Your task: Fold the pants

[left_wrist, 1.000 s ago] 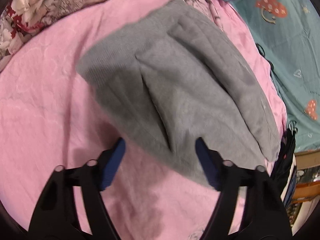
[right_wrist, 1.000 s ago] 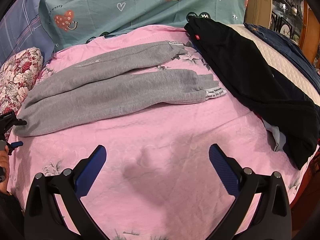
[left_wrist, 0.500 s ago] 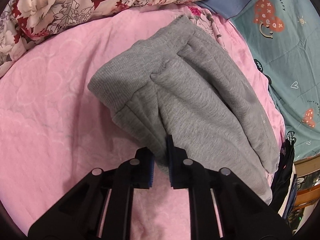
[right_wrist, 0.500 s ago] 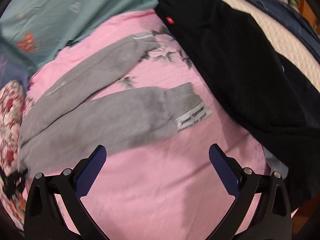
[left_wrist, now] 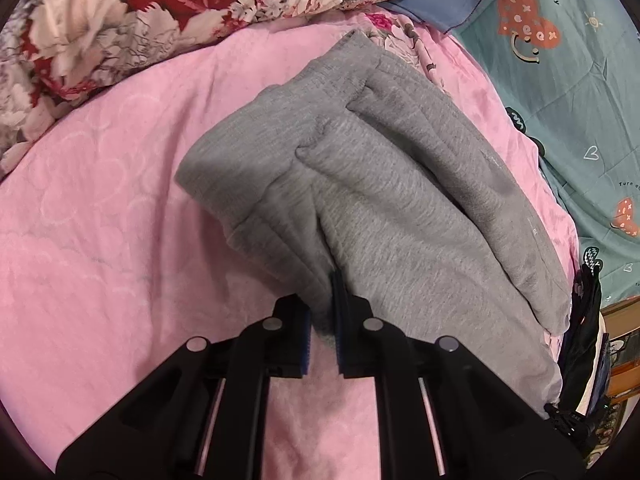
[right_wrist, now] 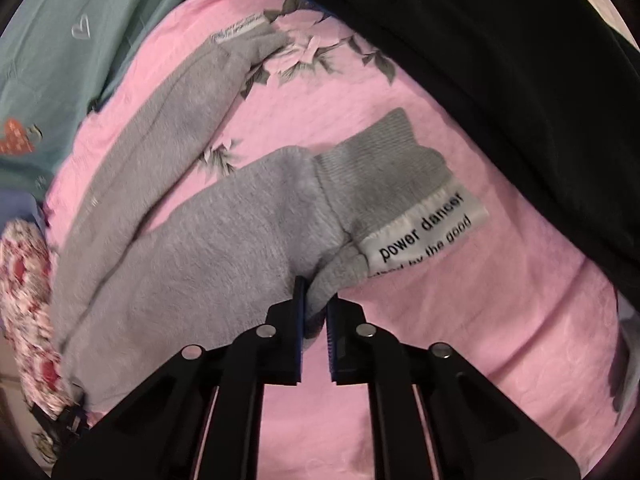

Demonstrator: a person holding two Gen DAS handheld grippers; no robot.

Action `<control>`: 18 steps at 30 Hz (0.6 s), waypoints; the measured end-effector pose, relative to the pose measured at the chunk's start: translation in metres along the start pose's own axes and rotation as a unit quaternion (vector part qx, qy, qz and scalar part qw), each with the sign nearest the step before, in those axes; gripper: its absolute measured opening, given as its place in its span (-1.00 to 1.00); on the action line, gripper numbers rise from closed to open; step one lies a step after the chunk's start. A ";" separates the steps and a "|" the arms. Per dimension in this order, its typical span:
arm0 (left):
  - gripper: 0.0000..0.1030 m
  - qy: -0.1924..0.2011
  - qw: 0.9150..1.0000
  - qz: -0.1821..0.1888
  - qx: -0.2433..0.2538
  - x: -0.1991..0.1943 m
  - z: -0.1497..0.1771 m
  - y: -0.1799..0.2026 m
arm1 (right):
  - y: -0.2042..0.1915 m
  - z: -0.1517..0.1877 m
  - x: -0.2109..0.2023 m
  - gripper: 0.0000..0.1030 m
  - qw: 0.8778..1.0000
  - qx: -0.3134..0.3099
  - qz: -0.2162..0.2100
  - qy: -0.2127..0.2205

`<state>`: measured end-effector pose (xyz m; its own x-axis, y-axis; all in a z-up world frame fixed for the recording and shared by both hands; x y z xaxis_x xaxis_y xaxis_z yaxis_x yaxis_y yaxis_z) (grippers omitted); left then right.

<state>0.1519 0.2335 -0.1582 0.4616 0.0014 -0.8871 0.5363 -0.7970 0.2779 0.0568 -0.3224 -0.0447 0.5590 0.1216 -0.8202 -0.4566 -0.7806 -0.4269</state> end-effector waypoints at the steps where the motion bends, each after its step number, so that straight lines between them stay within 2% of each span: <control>1: -0.85 0.009 1.000 -0.002 0.002 -0.008 0.003 -0.002 | -0.002 0.004 -0.011 -0.85 1.000 -0.012 -0.002 0.009; 5: -0.86 0.027 1.000 0.014 -0.003 -0.047 0.021 -0.020 | -0.003 0.034 -0.067 -0.85 0.999 -0.040 -0.026 0.023; 8: -0.86 0.027 0.999 0.018 -0.006 -0.072 0.040 -0.039 | 0.005 0.059 -0.095 -0.85 0.997 -0.061 -0.019 0.031; 10: -0.86 0.019 1.000 0.020 -0.001 -0.081 0.054 -0.050 | 0.016 0.074 -0.097 -0.85 0.998 -0.056 -0.017 0.022; 14: -0.85 0.008 1.000 -0.002 0.019 -0.074 0.072 -0.056 | 0.039 0.096 -0.076 -0.85 0.999 -0.046 0.003 0.000; 15: -0.77 0.001 1.000 -0.013 0.019 -0.070 0.074 -0.056 | 0.046 0.099 -0.068 -0.82 0.999 -0.040 0.009 -0.006; 17: -0.59 -0.003 0.999 -0.024 0.021 -0.072 0.076 -0.056 | 0.054 0.101 -0.052 -0.49 0.998 -0.038 0.040 -0.023; 18: -0.37 0.005 0.999 -0.019 0.028 -0.080 0.076 -0.055 | 0.053 0.100 -0.054 -0.39 0.998 -0.046 0.039 -0.020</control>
<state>0.0320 0.2315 -0.1308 0.4484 0.0385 -0.8930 0.5143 -0.8283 0.2225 -0.0671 -0.3090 -0.0607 0.4958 0.0806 -0.8647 -0.4319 -0.8409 -0.3260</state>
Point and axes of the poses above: each gripper's, at about its wrist camera, not at the fingertips, and x roughly the way its jaws point, y to its right, z to its underside, the point moved 2 cm from there along x, roughly the way its jaws point, and after that the axes turned 10 degrees about -z, right-handed, at the moved point
